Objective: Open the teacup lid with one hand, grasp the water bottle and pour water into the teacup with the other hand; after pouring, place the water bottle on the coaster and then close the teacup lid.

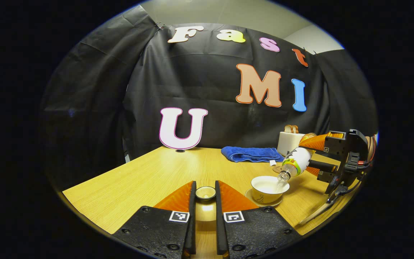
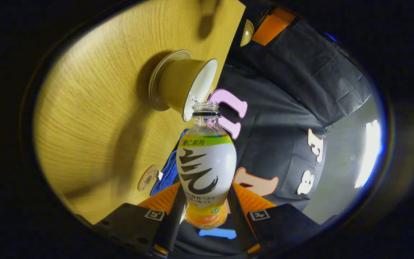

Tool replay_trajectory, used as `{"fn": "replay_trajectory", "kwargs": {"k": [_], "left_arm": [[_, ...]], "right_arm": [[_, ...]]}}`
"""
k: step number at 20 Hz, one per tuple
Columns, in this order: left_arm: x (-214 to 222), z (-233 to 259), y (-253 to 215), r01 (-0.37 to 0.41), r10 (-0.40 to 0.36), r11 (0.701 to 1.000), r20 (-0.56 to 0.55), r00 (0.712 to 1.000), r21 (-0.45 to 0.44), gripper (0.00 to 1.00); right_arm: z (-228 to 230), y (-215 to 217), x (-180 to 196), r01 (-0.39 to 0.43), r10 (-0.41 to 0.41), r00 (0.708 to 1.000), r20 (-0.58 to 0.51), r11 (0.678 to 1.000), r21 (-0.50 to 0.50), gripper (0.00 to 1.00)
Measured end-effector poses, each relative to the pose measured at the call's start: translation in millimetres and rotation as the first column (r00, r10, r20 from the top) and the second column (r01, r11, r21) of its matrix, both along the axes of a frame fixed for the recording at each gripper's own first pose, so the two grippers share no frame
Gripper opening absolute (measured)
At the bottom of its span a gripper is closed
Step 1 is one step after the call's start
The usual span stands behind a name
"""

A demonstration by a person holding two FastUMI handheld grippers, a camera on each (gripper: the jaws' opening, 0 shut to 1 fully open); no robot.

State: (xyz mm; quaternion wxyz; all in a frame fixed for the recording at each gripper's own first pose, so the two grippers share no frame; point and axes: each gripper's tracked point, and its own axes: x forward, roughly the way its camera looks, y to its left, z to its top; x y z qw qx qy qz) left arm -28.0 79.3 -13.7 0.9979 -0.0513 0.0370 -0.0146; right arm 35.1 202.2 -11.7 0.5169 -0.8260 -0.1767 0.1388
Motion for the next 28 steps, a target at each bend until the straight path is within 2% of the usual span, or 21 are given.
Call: {"fn": "replay_trajectory", "kwargs": {"k": [12, 18, 22, 25, 28], "left_arm": [[-2, -1, -3, 0.009, -0.009, 1.0, -0.003, 1.0, -0.012, 0.2], [-2, 1, -4, 0.007, -0.007, 1.0, 0.0, 1.0, -0.008, 0.2], [-3, 2, -5, 0.009, -0.009, 1.0, -0.001, 1.0, -0.007, 0.2], [-4, 6, -6, 0.008, -0.008, 1.0, 0.001, 1.0, -0.004, 0.2], [-5, 12, -6, -0.003, 0.003, 1.0, 0.011, 1.0, 0.017, 0.2]], "right_arm": [[18, 21, -4, -0.085, 0.1, 0.991, 0.086, 0.984, -0.155, 0.7], [9, 21, -8, -0.093, 0.102, 0.993, 0.055, 0.984, -0.149, 0.7], [10, 20, -4, -0.097, 0.112, 0.991, 0.069, 0.977, -0.19, 0.7], [8, 13, -2, -0.077, 0.082, 0.996, 0.032, 0.987, -0.138, 0.7], [-9, 0, 1, 0.002, 0.004, 0.991, -0.131, 0.999, 0.046, 0.69]]}}
